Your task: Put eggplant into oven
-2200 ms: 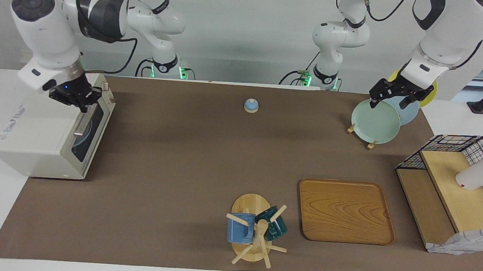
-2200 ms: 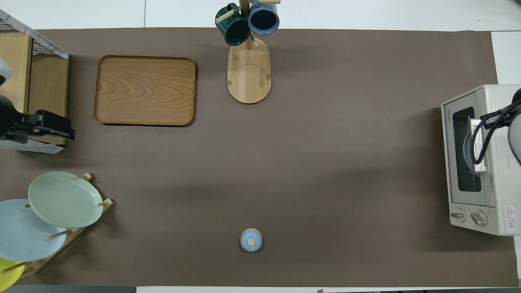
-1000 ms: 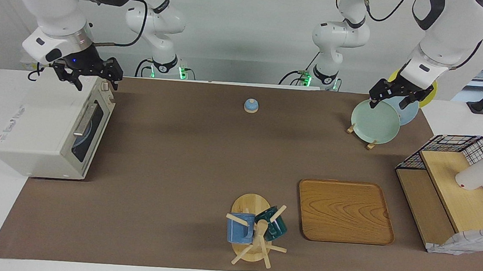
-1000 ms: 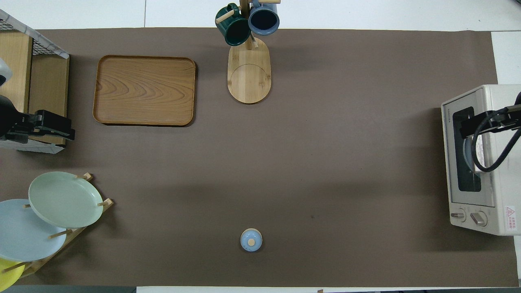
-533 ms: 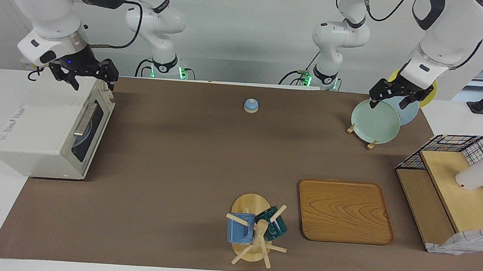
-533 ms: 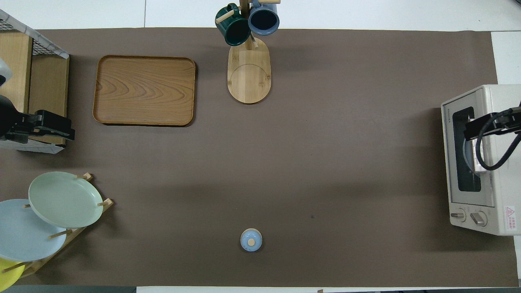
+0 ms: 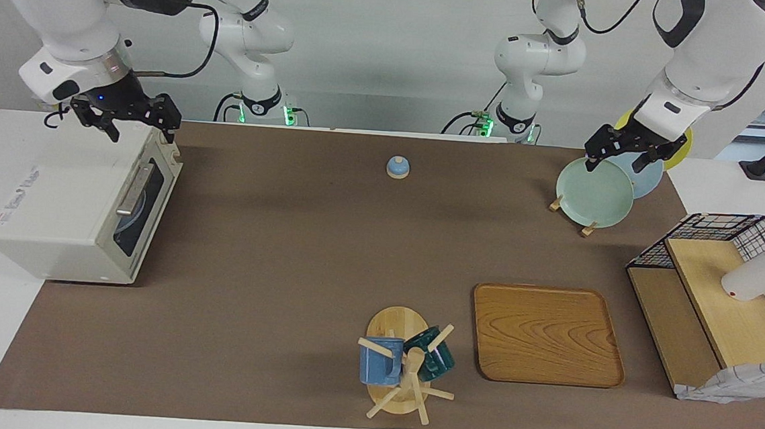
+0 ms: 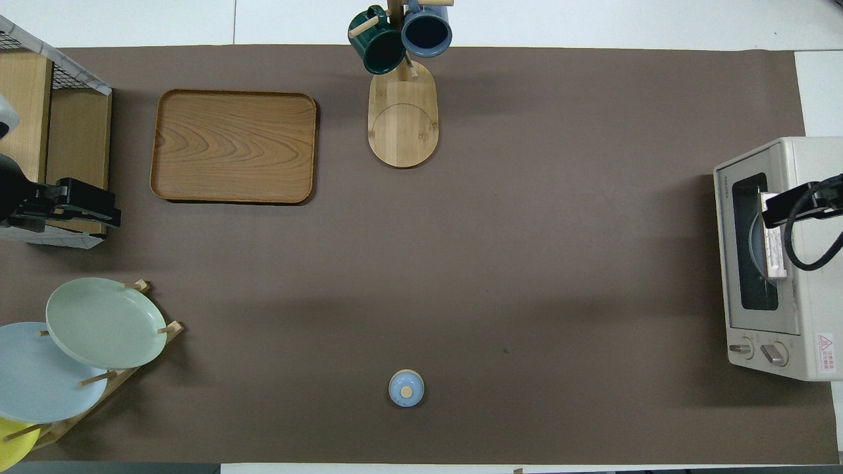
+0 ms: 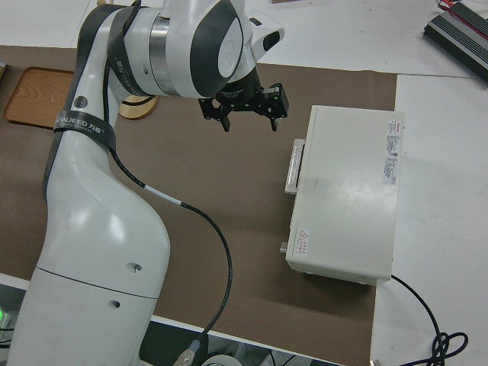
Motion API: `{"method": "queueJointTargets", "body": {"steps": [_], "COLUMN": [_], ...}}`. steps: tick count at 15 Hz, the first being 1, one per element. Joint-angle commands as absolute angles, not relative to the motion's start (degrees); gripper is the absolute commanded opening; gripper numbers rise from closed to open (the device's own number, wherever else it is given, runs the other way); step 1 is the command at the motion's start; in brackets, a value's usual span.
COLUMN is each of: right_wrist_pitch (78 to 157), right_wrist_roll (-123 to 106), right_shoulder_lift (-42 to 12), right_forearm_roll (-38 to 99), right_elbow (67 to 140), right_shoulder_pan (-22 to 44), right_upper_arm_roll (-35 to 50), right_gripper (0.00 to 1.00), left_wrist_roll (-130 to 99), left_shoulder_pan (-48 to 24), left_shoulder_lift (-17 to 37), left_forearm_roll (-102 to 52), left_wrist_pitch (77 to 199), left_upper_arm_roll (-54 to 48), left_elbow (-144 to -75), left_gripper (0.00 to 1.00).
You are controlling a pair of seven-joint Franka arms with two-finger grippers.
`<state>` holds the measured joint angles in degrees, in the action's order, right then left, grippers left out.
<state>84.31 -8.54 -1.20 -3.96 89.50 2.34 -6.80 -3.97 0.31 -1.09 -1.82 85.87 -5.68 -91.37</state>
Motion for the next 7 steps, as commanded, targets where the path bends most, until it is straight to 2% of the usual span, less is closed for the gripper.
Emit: {"method": "queueJointTargets", "body": {"steps": [1, 7], "right_wrist_pitch": [85.0, 84.7], "right_wrist_roll": [-8.0, -8.2], "right_shoulder_lift": [0.3, -0.3], "right_forearm_roll": [-4.0, -3.9], "right_elbow": [91.3, 90.6], "right_shoulder_pan": [1.2, 0.7], "right_upper_arm_roll": [-5.7, -5.0], "right_gripper": [1.00, 1.00], "left_wrist_roll": [-4.3, -4.3], "left_shoulder_pan": [0.1, 0.0], "left_shoulder_lift": [-1.8, -1.8], "left_forearm_roll": [-0.9, -0.9], "left_wrist_pitch": [85.1, 85.1], "left_upper_arm_roll": [-5.4, -5.4], "left_elbow": [-91.5, -91.4], "left_gripper": [1.00, 1.00]}}
